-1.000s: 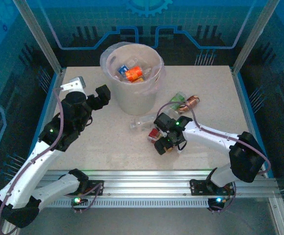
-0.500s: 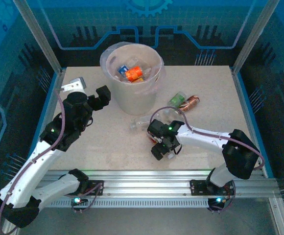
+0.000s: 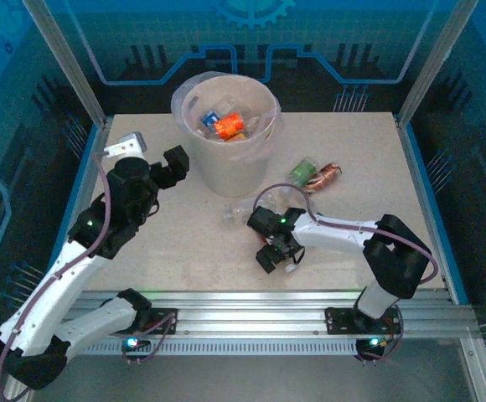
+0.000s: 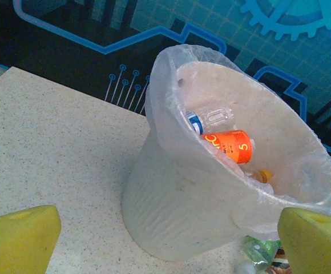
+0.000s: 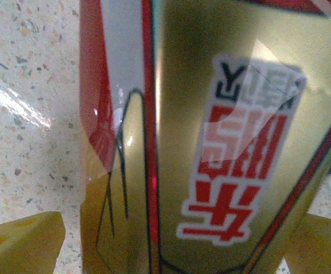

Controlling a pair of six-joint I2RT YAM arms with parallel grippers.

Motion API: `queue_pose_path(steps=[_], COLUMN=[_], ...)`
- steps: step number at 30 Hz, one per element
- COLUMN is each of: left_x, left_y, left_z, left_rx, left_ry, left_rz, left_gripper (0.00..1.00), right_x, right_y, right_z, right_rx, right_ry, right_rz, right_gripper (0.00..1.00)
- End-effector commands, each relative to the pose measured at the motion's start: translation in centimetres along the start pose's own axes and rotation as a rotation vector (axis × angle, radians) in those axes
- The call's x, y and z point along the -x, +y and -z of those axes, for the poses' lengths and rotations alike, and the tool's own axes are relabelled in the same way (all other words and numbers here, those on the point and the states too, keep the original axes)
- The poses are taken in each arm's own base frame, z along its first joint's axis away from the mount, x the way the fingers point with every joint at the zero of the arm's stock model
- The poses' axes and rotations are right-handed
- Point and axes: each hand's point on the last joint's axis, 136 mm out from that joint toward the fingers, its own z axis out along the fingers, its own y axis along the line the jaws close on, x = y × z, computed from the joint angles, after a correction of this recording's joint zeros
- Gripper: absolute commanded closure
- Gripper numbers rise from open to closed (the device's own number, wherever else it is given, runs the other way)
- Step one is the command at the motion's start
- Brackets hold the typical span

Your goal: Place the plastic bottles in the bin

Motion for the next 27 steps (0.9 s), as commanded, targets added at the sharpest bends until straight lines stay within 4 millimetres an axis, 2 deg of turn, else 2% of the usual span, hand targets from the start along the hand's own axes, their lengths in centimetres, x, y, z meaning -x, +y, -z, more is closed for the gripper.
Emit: queue_pose_path(steps=[1,6,9,15,18,21,24,27], left_x=[0.4,0.5,0.5,0.5,0.6,0.6,0.5,0.0], left_y=[0.6,0.6,0.6,0.6,0.5,0.3,-0.1,-0.9], left_z=[0.3,0.3,0.3,0.4,0.4,0.5,0.5,0.5], left_rx=[0.020,0.020,0.020,0.018,0.015,0.005,-0.017,-0.057], left_ry=[-0.027,-0.029,-0.030,-0.030,-0.030,-0.026,-0.014,0.022], left_rz=[0.015,0.017,0.018,0.022,0.024,0.027,0.029,0.021], left_gripper=[0.01,0.01,0.01,0.01,0.01,0.01,0.01,0.01], right_x=[1.1,1.1,0.9,0.9,1.0,1.2,1.8,2.8], right_y=[0.6,0.7,0.7,0.7,0.5,0.4,0.3,0.1], right_z=[-0.2,-0.9,-1.2,0.3,1.7,3.6,6.3,9.9], right_rx=[-0.002,-0.002,-0.005,0.000,0.002,0.013,0.041,0.074], right_ry=[-0.032,-0.025,-0.014,-0.037,-0.064,-0.104,-0.173,-0.279], right_rz=[0.012,0.022,0.027,0.033,0.033,0.030,0.022,0.012], right_gripper=[0.05,0.11,0.19,0.36,0.44,0.48,0.49,0.49])
